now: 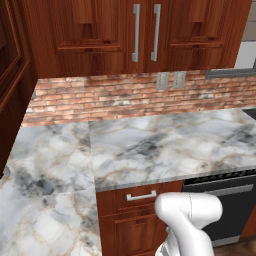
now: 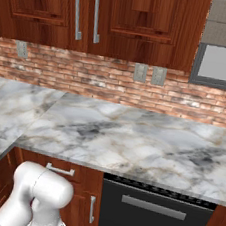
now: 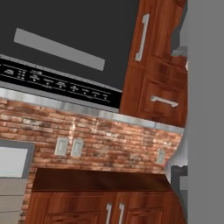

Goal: Open the dishwasher door and pull out the top rack.

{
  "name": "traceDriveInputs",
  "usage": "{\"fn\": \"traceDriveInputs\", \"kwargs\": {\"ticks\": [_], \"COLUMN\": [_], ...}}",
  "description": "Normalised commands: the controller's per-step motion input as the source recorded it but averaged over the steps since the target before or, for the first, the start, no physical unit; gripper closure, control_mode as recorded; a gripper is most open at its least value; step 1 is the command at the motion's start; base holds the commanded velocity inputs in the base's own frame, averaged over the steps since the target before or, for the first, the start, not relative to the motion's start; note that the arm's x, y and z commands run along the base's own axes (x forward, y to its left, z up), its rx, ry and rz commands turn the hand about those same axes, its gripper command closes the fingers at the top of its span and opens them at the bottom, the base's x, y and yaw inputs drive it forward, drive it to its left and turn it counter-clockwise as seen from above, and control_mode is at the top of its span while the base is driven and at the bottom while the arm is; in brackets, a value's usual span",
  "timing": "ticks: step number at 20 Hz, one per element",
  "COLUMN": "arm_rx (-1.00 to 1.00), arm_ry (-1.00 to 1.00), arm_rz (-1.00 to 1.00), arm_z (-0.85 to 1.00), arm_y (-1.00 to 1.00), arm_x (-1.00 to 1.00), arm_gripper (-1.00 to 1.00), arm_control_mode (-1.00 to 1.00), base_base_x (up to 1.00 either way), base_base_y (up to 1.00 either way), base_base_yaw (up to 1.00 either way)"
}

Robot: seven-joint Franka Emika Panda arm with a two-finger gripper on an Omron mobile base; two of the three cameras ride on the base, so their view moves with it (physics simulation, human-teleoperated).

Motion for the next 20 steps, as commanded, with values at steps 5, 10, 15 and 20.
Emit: {"fn": "traceDriveInputs", "kwargs": {"ticks": [5,10,15,20], "arm_rx": [0.00,0.01,0.01,0.01], "arm_ry": [-0.01,0.00,0.00,0.01], "arm_rz": [-0.07,-0.01,0.00,0.00], "arm_z": [-0.17,-0.05,-0.03,-0.06], "arm_y": [-0.01,-0.04,-0.01,-0.04], "arm_x": [0.18,0.20,0.28,0.23], "arm_gripper": [-1.00,-1.00,-1.00,-1.00], "arm_control_mode": [-1.00,-1.00,-1.00,-1.00], "base_base_x": [0.00,0.00,0.00,0.00], "base_base_y": [0.00,0.00,0.00,0.00], "base_base_yaw": [0.00,0.00,0.00,0.00]}}
